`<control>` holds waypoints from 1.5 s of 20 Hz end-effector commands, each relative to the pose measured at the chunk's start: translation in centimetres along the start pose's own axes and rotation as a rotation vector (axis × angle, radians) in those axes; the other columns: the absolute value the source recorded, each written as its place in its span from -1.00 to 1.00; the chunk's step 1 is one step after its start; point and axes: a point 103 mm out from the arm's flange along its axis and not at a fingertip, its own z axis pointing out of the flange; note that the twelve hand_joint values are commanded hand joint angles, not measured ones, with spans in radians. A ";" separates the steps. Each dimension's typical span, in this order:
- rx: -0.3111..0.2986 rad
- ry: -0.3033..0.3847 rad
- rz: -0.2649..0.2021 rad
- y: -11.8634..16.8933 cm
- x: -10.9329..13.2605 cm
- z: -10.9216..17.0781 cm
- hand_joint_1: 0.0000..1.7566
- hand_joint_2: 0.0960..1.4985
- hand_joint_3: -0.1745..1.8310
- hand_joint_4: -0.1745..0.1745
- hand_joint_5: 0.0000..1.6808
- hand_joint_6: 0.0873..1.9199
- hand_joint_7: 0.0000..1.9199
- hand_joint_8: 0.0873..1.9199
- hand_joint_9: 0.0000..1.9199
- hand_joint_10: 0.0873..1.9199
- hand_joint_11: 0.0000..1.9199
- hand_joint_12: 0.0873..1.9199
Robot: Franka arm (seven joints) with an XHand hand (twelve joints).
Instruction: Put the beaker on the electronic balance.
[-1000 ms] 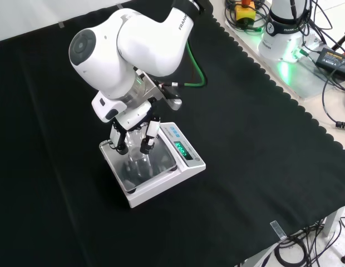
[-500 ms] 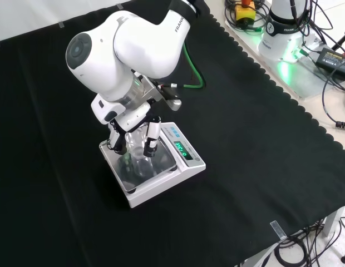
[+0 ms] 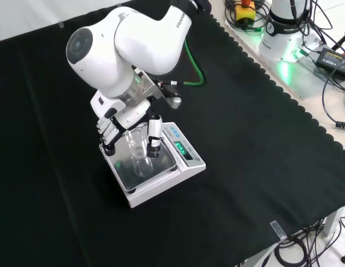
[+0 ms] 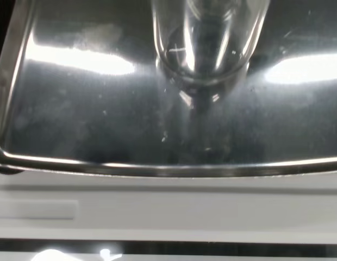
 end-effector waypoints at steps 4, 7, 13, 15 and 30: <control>-0.169 0.024 0.026 -6.3 -4.1 -4.9 -0.52 0.05 -0.90 -0.41 -0.65 -0.64 -0.77 -0.18 -0.84 -0.09 -0.70 0.48; -0.205 0.026 0.047 -9.3 -5.8 -5.8 -0.49 0.08 -0.88 -0.42 -0.63 -0.65 -0.75 -0.19 -0.77 -0.11 -0.61 0.44; -0.241 0.037 0.077 -15.8 -9.2 -6.0 -0.43 0.13 -0.86 -0.44 -0.61 -0.66 -0.73 -0.20 -0.68 -0.14 -0.53 0.39; -0.248 0.042 0.085 -17.7 -10.3 -5.7 -0.40 0.15 -0.86 -0.44 -0.60 -0.66 -0.72 -0.20 -0.64 -0.16 -0.50 0.37; -0.288 0.095 0.170 -25.6 -15.2 -3.6 -0.36 0.18 -0.85 -0.46 -0.59 -0.66 -0.69 -0.21 -0.54 -0.20 -0.41 0.33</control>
